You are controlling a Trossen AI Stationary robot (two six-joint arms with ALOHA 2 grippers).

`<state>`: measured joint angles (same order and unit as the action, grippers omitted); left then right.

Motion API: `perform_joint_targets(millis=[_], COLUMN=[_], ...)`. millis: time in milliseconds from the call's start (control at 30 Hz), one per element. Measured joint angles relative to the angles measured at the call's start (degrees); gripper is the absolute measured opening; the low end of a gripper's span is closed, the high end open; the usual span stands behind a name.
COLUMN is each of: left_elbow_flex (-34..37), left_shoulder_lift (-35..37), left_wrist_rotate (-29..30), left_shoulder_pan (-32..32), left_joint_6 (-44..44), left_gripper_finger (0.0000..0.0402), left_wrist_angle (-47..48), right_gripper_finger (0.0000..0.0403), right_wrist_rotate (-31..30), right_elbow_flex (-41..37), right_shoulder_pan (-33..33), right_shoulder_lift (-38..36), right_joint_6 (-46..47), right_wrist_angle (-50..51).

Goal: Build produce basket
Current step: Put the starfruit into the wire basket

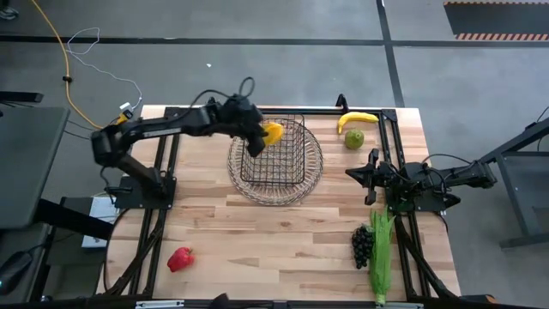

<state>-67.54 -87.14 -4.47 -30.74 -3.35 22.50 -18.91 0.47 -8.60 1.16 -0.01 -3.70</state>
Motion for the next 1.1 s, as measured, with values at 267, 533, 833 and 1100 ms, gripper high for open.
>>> perform_joint_targets(millis=[267, 533, 833, 1100], left_elbow_flex=[-4.1, -4.2, -4.2, -4.2], left_shoulder_lift=[-10.6, -16.3, -19.5, -19.5], left_wrist_rotate=[2.5, 8.9, 11.6, 12.3], left_shoulder_pan=[-0.4, -0.4, -0.3, -0.5], left_joint_6=[11.2, 19.7, 22.0, 22.0], left_gripper_finger=[0.001, 0.0027, 0.003, 0.006], left_wrist_angle=[1.9, 1.7, 1.7, 1.1], right_gripper_finger=[0.0, 0.0, 0.0, 0.0], right_wrist_rotate=[0.0, 0.0, 0.0, 0.0], right_elbow_flex=[0.0, 0.0, 0.0, 0.0], right_shoulder_pan=[0.0, 0.0, 0.0, 0.0], right_shoulder_lift=[0.0, 0.0, 0.0, 0.0], right_joint_6=[0.0, 0.0, 0.0, 0.0], right_wrist_angle=[0.0, 0.0, 0.0, 0.0])
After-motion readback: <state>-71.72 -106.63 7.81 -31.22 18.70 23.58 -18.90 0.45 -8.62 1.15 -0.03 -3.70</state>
